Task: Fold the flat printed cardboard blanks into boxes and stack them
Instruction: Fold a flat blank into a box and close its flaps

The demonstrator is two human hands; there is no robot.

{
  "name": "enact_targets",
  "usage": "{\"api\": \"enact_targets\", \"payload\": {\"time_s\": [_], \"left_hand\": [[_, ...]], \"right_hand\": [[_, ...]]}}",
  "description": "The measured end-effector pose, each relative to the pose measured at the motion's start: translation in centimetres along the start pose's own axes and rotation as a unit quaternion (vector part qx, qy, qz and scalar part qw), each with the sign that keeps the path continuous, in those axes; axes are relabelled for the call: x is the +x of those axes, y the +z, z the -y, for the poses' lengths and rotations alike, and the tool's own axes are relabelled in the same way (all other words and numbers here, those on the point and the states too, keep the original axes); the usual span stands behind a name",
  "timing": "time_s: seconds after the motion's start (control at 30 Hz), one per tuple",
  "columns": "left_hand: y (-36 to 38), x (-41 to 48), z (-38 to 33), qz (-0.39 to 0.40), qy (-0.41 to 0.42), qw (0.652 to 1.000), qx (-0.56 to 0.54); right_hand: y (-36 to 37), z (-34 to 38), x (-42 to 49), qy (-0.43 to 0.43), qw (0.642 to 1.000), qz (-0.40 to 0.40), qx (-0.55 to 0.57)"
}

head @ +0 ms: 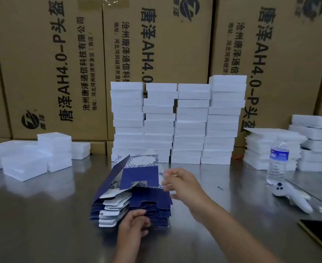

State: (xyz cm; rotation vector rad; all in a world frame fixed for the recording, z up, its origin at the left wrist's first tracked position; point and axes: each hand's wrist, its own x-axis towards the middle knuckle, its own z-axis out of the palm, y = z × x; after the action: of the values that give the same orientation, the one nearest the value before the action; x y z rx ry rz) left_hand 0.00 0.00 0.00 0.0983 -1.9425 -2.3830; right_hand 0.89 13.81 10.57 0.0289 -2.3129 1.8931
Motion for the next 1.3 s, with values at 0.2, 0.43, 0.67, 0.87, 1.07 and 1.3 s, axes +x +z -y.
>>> {"api": "enact_targets", "payload": {"time_s": [0.2,0.43,0.67,0.87,1.07,1.3], "left_hand": [[0.2,0.7,0.8,0.033,0.013,0.999,0.007],[-0.3,0.7,0.9,0.047,0.014,0.999,-0.001],[-1.6,1.2,0.3,0.154,-0.119,0.948,-0.253],[-2.3,0.3,0.3,0.291,-0.079,0.904,-0.303],[-1.4,-1.0,0.6,0.27,-0.054,0.954,-0.119],[-0.9,-2.1,0.6,0.201,0.036,0.976,0.078]], "right_hand": [[3.5,-1.6,6.4,0.066,0.994,-0.082,-0.007],[4.8,-3.7,7.6,0.061,0.996,-0.064,0.028],[-0.4,-3.0,3.3,0.007,0.946,-0.102,0.307],[-7.4,-6.1,-2.7,-0.015,0.925,-0.106,0.365],[-10.6,-9.7,-5.8,0.004,0.939,-0.09,0.332],[-11.4,-11.2,-5.8,0.035,0.958,-0.103,0.265]]}}
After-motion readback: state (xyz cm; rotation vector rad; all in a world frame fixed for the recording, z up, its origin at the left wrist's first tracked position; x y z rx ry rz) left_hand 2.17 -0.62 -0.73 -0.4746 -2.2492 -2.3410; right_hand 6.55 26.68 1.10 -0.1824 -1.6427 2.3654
